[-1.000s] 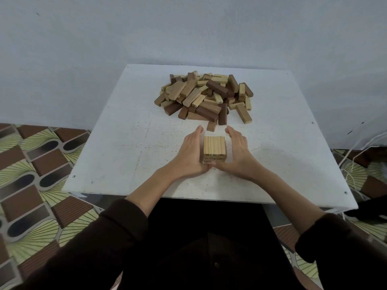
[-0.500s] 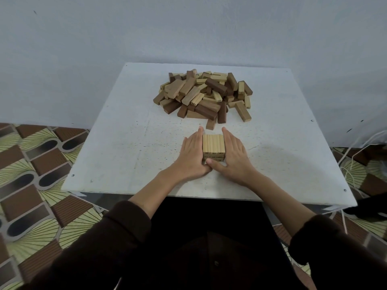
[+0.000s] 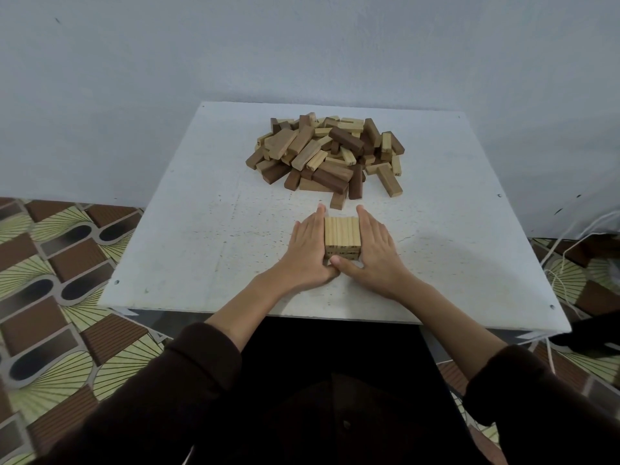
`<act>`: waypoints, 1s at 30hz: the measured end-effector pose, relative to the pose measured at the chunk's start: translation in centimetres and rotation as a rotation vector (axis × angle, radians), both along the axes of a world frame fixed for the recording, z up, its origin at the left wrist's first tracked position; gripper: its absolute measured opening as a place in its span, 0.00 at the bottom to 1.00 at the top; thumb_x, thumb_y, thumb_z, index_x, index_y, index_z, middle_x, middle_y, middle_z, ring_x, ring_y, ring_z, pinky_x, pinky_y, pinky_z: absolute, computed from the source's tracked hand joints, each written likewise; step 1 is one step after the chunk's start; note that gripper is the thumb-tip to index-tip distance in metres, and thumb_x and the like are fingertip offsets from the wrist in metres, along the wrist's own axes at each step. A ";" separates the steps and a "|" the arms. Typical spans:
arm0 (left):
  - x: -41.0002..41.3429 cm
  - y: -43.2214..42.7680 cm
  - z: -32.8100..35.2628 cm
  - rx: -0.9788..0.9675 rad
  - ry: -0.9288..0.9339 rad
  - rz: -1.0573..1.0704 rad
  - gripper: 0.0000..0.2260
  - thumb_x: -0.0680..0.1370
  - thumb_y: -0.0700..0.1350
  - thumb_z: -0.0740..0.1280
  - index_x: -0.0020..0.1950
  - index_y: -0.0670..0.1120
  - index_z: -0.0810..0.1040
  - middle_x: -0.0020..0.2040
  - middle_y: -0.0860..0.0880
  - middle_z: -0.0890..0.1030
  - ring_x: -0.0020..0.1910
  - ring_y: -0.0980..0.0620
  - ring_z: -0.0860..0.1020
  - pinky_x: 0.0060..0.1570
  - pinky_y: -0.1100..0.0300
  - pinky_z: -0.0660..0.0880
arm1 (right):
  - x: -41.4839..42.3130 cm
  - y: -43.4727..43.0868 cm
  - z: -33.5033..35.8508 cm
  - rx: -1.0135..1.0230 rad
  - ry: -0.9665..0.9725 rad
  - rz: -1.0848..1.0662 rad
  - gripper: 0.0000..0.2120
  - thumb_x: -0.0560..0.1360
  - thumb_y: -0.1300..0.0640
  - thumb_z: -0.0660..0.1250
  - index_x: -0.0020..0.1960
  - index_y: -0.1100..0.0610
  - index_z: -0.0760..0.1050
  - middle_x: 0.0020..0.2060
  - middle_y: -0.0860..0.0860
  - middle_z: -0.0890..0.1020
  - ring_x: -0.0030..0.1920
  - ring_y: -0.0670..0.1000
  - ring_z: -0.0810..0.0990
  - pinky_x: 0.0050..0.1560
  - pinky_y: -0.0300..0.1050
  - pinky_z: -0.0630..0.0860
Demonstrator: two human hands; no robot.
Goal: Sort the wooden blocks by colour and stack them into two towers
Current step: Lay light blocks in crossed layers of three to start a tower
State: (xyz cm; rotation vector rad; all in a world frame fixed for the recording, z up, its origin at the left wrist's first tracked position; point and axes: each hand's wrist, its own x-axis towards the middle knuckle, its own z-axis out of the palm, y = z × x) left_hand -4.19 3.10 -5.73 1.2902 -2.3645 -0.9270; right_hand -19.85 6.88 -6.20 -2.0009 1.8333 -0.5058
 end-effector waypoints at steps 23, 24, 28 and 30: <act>-0.2 -12.5 4.0 -0.371 -0.041 0.246 0.10 0.76 0.44 0.68 0.55 0.42 0.80 0.49 0.48 0.77 0.52 0.49 0.73 0.47 0.56 0.71 | -3.4 -14.9 5.8 -0.087 0.093 -0.304 0.08 0.75 0.51 0.65 0.48 0.55 0.78 0.49 0.50 0.77 0.51 0.51 0.75 0.48 0.48 0.74; -0.4 -12.8 4.0 -0.396 -0.064 0.261 0.10 0.76 0.45 0.69 0.54 0.42 0.80 0.49 0.48 0.76 0.52 0.49 0.73 0.47 0.56 0.71 | -3.1 -15.3 5.8 -0.063 0.116 -0.331 0.10 0.75 0.49 0.65 0.47 0.56 0.78 0.50 0.50 0.77 0.52 0.52 0.75 0.49 0.50 0.75; -1.1 -13.4 3.5 -0.461 -0.106 0.285 0.08 0.75 0.44 0.69 0.51 0.41 0.80 0.49 0.47 0.76 0.52 0.47 0.72 0.47 0.56 0.70 | -2.1 -16.1 5.2 -0.051 0.200 -0.400 0.16 0.74 0.43 0.65 0.46 0.57 0.79 0.49 0.51 0.78 0.53 0.54 0.76 0.48 0.49 0.75; -1.3 -13.6 3.1 -0.468 -0.115 0.297 0.08 0.75 0.43 0.69 0.52 0.41 0.81 0.50 0.46 0.77 0.52 0.46 0.73 0.48 0.54 0.71 | -1.9 -16.0 5.0 -0.063 0.220 -0.413 0.17 0.75 0.44 0.65 0.46 0.58 0.80 0.47 0.52 0.78 0.53 0.55 0.76 0.46 0.47 0.73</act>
